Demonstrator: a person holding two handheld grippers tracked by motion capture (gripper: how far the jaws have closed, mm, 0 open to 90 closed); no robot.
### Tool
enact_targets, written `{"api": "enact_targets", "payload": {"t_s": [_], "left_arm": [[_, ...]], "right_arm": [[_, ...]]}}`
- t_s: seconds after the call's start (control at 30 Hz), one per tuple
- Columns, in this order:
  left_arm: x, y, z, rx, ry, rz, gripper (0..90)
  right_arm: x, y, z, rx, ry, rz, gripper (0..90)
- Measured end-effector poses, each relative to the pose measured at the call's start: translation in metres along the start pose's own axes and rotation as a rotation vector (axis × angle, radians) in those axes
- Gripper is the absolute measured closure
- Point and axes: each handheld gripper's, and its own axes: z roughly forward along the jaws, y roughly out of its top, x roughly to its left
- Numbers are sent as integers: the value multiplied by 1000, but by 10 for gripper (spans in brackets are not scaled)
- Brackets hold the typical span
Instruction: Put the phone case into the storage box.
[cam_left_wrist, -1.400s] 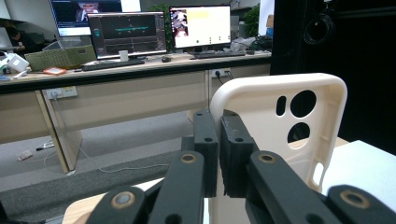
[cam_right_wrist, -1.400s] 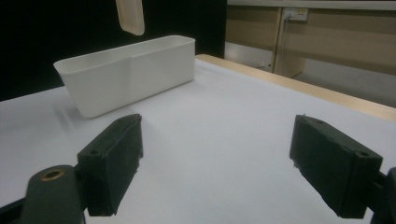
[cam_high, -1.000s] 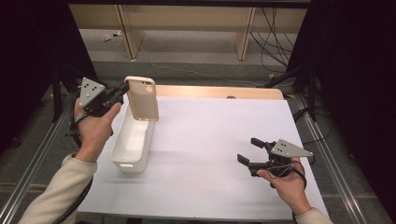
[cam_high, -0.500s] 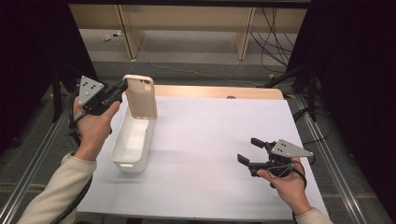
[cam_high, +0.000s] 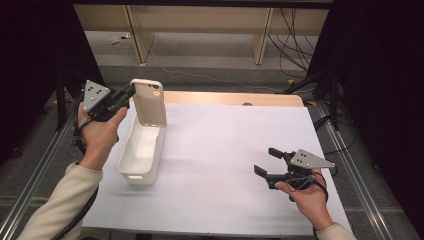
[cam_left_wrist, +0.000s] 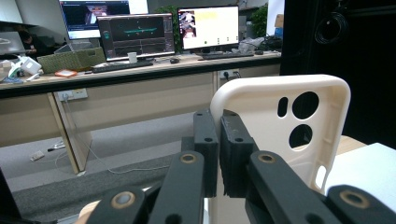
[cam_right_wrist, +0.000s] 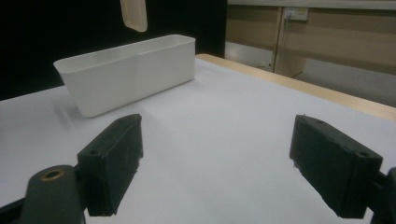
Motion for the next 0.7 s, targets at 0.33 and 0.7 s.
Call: {"api": "enact_targets", "payload": {"t_s": [0.33,0.7], "left_arm": [[4,-1,3,3,8,9,862],[7,-2,6,5,16,8,863]], "right_arm": [[0,0,0,-3,3,2,185],[0,0,0,1,1,1,185]]}}
